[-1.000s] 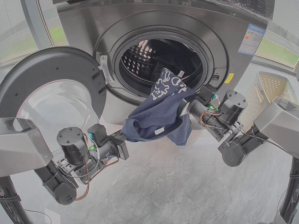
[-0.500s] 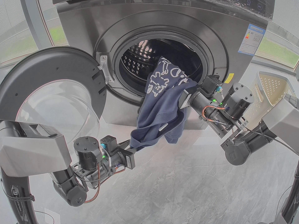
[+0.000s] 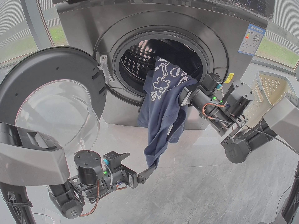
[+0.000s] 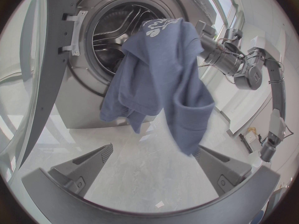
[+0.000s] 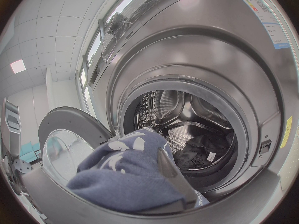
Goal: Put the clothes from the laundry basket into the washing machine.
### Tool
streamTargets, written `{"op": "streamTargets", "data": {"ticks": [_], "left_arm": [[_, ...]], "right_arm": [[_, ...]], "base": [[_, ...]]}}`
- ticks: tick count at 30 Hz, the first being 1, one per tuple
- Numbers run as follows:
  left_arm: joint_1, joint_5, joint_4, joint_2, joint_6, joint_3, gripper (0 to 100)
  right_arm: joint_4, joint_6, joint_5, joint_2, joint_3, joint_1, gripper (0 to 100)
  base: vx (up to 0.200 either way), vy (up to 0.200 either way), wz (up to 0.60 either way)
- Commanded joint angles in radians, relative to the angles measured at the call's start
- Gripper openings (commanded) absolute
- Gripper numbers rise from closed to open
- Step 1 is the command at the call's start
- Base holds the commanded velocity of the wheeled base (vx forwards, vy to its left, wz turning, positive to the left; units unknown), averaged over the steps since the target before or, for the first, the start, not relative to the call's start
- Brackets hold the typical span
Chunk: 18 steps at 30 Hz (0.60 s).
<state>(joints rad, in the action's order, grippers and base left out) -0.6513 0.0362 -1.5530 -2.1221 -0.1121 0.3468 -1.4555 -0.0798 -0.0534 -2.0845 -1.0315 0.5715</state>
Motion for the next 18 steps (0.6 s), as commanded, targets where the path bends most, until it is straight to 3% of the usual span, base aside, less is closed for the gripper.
{"op": "streamTargets", "data": {"ticks": [1, 4, 12, 18], "left_arm": [[-0.025, 0.031, -0.002, 0.065, -0.001, -0.006, 100], [-0.030, 0.057, -0.002, 0.082, 0.002, -0.020, 100], [-0.002, 0.031, -0.001, 0.082, 0.008, -0.002, 100], [-0.010, 0.033, -0.001, 0.045, 0.002, 0.156, 100]], "right_arm": [[0.001, 0.000, 0.001, -0.003, -0.002, 0.004, 0], [0.004, 0.000, 0.007, -0.003, -0.010, -0.001, 0], [0.001, 0.000, 0.017, -0.006, -0.016, -0.002, 0], [0.001, -0.002, 0.024, -0.031, -0.019, 0.021, 0]], "base": [[0.000, 0.000, 0.00], [0.000, 0.000, 0.00], [0.000, 0.000, 0.00], [0.000, 0.000, 0.00]]}}
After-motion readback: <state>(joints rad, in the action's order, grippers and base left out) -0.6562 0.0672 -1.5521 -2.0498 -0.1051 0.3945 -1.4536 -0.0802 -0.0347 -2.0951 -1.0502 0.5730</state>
